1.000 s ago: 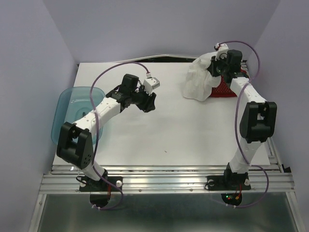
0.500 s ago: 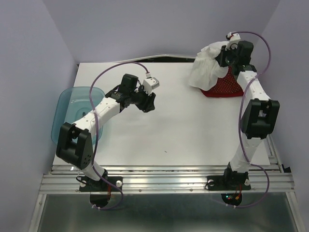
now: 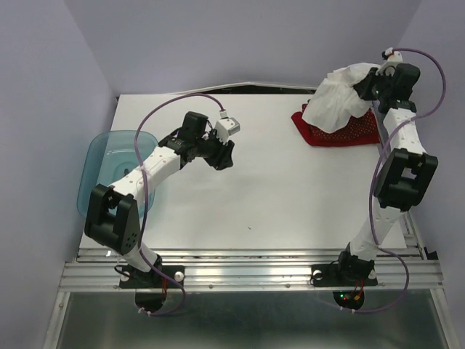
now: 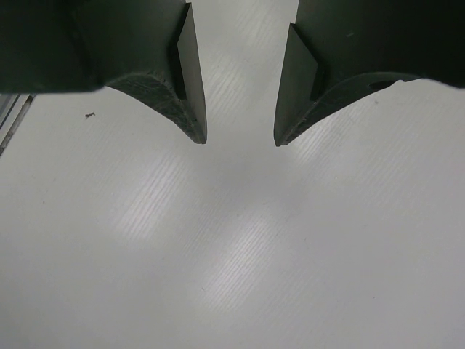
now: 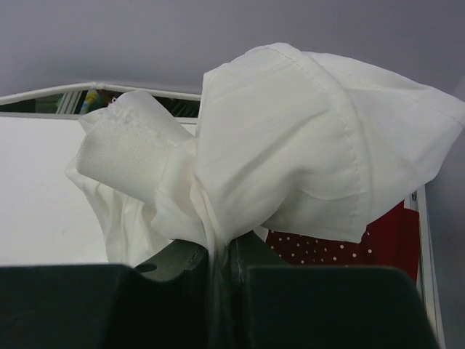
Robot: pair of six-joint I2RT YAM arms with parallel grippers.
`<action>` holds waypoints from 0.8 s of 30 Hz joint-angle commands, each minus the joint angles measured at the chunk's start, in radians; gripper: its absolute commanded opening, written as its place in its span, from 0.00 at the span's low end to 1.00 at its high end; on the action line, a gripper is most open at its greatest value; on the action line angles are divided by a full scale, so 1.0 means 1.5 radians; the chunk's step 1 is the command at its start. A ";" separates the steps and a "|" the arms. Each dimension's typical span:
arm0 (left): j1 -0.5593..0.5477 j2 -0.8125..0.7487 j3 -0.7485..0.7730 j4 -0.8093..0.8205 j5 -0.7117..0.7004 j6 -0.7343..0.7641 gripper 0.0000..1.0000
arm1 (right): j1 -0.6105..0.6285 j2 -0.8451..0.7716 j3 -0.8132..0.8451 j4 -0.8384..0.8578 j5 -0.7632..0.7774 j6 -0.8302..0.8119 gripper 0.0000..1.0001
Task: Fold and stack the skirts
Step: Neatly place the folded skirt to the corner
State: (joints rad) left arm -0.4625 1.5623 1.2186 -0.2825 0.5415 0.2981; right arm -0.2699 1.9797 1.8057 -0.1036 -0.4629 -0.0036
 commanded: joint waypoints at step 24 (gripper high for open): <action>0.005 0.024 0.027 -0.022 0.021 0.000 0.53 | -0.084 0.223 0.154 -0.052 -0.041 0.033 0.77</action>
State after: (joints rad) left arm -0.4625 1.6016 1.2198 -0.3206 0.5465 0.3054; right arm -0.3874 2.3184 1.9774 -0.1947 -0.5610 0.0517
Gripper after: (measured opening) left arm 0.532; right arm 0.733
